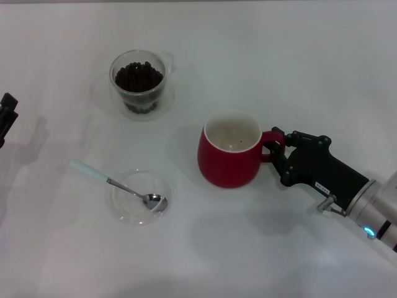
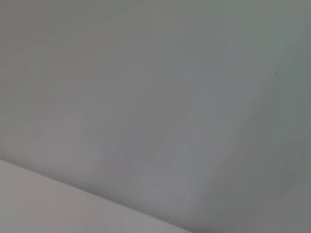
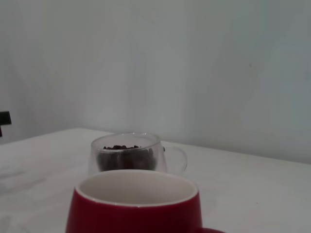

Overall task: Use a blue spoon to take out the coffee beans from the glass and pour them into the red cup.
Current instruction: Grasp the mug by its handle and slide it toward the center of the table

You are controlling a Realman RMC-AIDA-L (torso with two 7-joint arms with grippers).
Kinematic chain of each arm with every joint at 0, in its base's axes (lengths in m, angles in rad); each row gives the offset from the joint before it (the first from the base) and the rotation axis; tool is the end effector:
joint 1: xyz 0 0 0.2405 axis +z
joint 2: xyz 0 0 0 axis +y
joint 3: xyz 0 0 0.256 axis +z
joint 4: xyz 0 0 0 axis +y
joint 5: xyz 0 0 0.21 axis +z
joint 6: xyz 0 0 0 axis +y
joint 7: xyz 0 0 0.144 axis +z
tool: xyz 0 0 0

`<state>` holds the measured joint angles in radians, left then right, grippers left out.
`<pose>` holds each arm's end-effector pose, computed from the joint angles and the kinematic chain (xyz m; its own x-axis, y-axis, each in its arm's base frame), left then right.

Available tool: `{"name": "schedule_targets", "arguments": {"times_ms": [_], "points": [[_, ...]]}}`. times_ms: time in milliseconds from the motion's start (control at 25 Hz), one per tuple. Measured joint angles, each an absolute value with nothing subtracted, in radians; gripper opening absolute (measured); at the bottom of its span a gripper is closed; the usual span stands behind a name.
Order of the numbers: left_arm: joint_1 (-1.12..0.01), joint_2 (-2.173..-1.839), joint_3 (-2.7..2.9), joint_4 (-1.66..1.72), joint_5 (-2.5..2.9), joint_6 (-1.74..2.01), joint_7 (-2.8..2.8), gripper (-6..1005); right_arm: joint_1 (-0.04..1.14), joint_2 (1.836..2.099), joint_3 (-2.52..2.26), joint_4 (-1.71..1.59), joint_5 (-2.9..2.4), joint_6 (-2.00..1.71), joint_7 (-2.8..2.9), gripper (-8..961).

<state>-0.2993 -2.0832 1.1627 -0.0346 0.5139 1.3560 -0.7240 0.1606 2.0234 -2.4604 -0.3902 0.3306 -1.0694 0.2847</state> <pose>-0.3696 0.2524 -0.0209 0.3647 0.1509 0.9188 0.9217 -0.1986 -0.3332 0.3277 0.2236 -0.0927 0.7458 -0.2055 -0.6337 -0.6143 -0.5800 -0.5349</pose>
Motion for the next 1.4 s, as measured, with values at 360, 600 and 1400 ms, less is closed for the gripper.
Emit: {"name": "schedule_targets", "arguments": {"times_ms": [360,600,1400], "points": [[-0.301,-2.083,1.16,-0.033,0.514,1.357,-0.724,876,0.167,2.023,-2.46,-0.393,0.332,-1.029,0.241,155],[-0.301,-2.082,1.16,-0.034,0.514,1.358,-0.724,877,0.17,2.022,-2.462,-0.403,0.332,-1.007,0.247,144],[-0.297,-2.081,1.157,-0.034,0.508,1.367,-0.753,877,0.156,2.014,-2.467,-0.322,0.328,-1.171,0.367,734]]}}
